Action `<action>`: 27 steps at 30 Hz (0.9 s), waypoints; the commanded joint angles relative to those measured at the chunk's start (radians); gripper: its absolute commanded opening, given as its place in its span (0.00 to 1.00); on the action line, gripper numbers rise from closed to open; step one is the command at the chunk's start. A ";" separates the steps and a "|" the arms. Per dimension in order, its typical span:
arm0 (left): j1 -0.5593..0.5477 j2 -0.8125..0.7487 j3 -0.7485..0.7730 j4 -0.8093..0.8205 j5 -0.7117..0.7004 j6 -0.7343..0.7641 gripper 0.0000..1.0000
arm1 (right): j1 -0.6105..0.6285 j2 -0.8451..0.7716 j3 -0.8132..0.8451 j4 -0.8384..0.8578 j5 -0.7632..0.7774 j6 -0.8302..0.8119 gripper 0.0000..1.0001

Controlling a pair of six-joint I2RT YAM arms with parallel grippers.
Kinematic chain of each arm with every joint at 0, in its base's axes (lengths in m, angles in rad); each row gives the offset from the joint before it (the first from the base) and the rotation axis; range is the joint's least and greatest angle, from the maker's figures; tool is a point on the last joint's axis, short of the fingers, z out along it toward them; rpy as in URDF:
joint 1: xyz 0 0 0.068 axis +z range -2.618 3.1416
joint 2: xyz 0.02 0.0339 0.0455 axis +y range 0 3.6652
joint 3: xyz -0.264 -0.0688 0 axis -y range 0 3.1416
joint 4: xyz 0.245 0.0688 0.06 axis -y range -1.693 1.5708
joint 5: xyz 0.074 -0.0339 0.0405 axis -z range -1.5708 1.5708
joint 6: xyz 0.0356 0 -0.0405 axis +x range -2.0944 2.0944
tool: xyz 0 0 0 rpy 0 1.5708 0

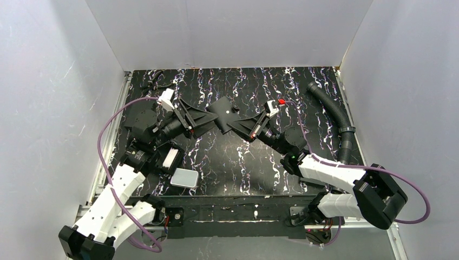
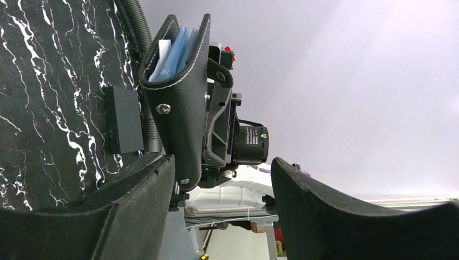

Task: Put the credit cards into the card holder
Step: Pick up the card holder from the center of the board, then close the card holder at the center of the board.

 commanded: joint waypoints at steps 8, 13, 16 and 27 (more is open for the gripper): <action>-0.083 0.072 0.024 0.049 -0.067 -0.003 0.53 | 0.003 -0.008 0.013 0.159 0.026 0.059 0.01; -0.098 0.096 0.049 0.049 -0.082 0.032 0.30 | 0.004 -0.014 -0.002 0.151 0.026 0.052 0.01; -0.097 0.088 0.047 0.049 -0.105 0.068 0.13 | 0.004 -0.041 -0.010 0.062 0.016 0.020 0.01; -0.129 0.171 0.082 -0.382 -0.174 0.365 0.00 | -0.031 -0.205 0.165 -1.157 0.127 -0.852 0.80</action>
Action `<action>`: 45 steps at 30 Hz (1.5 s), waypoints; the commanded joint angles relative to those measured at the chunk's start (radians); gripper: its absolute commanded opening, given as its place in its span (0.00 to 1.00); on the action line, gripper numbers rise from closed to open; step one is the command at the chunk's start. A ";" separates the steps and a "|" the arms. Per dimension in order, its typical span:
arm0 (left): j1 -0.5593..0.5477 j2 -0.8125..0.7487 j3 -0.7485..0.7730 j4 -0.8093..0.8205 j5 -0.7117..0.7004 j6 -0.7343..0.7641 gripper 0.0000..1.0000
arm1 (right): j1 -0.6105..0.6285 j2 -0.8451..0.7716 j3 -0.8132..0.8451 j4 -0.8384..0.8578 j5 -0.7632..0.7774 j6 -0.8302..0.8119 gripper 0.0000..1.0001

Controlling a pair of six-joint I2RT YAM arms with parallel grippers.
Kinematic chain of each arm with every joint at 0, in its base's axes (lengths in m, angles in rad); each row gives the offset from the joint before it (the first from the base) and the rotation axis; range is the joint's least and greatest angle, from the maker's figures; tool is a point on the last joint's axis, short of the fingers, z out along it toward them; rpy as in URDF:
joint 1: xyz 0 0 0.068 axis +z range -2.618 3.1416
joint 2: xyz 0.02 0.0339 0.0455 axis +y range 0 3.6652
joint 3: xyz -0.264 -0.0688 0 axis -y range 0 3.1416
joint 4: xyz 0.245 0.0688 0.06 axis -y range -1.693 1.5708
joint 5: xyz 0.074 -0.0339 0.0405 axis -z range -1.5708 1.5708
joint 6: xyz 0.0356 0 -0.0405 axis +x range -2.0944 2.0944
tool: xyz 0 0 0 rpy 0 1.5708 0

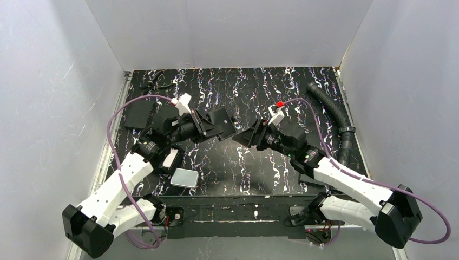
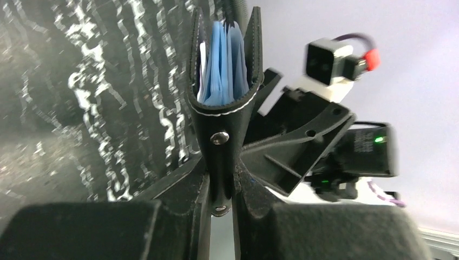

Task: Put the credit cards into the card holder
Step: Close the card holder at the center of the board.

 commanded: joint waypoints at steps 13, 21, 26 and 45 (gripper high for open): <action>-0.133 0.135 -0.085 -0.204 -0.084 0.089 0.00 | -0.066 0.148 0.168 -0.419 -0.179 -0.472 0.43; -0.160 0.156 -0.085 -0.188 -0.087 0.084 0.00 | -0.068 0.192 0.163 -0.365 -0.186 -0.460 0.30; -0.162 0.172 -0.068 -0.188 -0.079 0.094 0.00 | -0.069 0.198 0.159 -0.365 -0.159 -0.460 0.32; -0.168 0.172 -0.082 -0.168 -0.069 0.089 0.00 | -0.080 0.239 0.137 -0.315 -0.170 -0.435 0.27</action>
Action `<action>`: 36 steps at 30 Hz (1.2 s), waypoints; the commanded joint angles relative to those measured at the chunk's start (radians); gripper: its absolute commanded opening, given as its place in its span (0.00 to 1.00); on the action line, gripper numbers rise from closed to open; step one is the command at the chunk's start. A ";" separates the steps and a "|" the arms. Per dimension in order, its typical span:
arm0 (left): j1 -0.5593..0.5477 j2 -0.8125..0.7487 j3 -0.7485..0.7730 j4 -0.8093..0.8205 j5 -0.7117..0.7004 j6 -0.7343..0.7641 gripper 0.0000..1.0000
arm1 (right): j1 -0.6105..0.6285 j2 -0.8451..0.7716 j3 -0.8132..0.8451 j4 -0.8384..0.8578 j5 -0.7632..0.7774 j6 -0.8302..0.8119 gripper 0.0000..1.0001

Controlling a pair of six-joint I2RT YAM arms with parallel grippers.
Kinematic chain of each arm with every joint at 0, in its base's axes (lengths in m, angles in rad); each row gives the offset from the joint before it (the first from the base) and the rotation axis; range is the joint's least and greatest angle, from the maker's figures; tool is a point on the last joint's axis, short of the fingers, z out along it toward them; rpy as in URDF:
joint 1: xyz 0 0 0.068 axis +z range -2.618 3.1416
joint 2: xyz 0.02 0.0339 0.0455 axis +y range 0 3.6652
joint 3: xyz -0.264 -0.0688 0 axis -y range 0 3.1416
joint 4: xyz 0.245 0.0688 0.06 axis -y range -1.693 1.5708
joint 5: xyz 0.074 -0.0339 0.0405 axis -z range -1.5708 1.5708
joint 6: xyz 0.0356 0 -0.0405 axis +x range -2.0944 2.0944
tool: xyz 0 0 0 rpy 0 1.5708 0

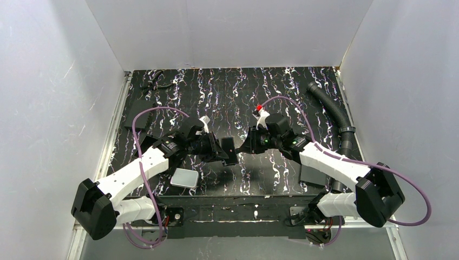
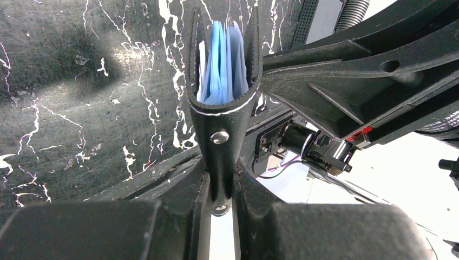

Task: Put the credit cards into the card holder
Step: Close the card holder at the center of the board.

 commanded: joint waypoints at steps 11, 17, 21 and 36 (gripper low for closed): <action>-0.012 -0.019 -0.005 0.025 0.004 0.005 0.00 | -0.004 0.005 -0.016 0.105 -0.034 0.019 0.26; -0.015 -0.024 -0.005 0.024 0.004 0.004 0.00 | -0.004 -0.004 -0.027 0.108 -0.028 0.018 0.20; -0.016 -0.016 -0.012 0.024 -0.002 0.008 0.00 | -0.004 -0.016 -0.016 0.041 0.026 -0.010 0.01; -0.016 0.311 -0.032 0.288 0.091 -0.014 0.00 | -0.018 0.008 -0.105 0.112 -0.028 -0.007 0.01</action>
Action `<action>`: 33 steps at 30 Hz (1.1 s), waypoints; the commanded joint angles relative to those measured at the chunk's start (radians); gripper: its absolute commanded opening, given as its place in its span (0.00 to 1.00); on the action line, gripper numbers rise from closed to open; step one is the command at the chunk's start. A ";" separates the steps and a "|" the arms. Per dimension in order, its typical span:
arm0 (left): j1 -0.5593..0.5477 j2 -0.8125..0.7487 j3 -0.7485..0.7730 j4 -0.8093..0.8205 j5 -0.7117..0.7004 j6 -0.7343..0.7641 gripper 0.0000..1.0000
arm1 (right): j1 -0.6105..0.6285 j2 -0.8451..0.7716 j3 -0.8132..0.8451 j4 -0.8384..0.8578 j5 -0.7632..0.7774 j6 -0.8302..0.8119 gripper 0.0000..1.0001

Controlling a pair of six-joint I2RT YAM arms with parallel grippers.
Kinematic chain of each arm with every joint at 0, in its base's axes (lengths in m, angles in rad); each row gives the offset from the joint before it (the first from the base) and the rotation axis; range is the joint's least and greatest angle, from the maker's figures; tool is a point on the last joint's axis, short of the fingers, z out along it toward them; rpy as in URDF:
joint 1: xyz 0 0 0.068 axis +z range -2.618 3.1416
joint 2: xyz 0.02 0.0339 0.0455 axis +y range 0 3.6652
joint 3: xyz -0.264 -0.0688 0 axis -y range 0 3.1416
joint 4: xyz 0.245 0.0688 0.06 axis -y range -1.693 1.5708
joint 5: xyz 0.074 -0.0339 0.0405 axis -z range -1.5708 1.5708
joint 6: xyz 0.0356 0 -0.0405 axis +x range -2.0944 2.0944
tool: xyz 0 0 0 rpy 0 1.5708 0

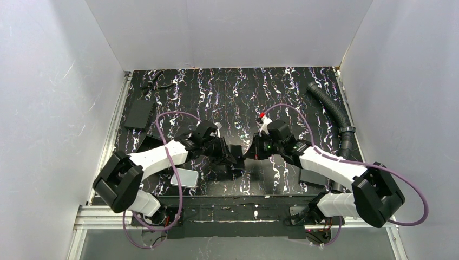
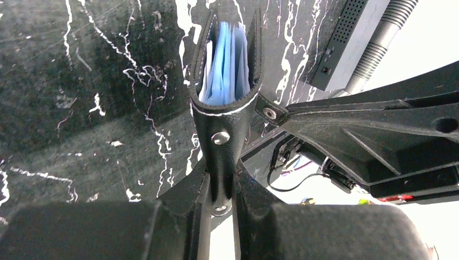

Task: Put the credit cards into the card holder
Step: Close the card holder at the center of the board.

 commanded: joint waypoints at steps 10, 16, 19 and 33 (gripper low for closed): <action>-0.001 0.110 -0.014 0.146 0.061 -0.019 0.00 | -0.002 0.110 0.003 0.109 -0.008 0.021 0.01; -0.001 0.124 -0.024 0.151 0.062 -0.018 0.00 | -0.003 0.149 0.010 0.132 -0.023 0.031 0.01; -0.001 0.134 -0.020 0.152 0.064 -0.017 0.00 | -0.002 0.151 0.008 0.133 -0.019 0.032 0.01; -0.002 0.144 -0.026 0.157 0.068 -0.019 0.00 | -0.002 0.195 0.017 0.165 -0.036 0.040 0.01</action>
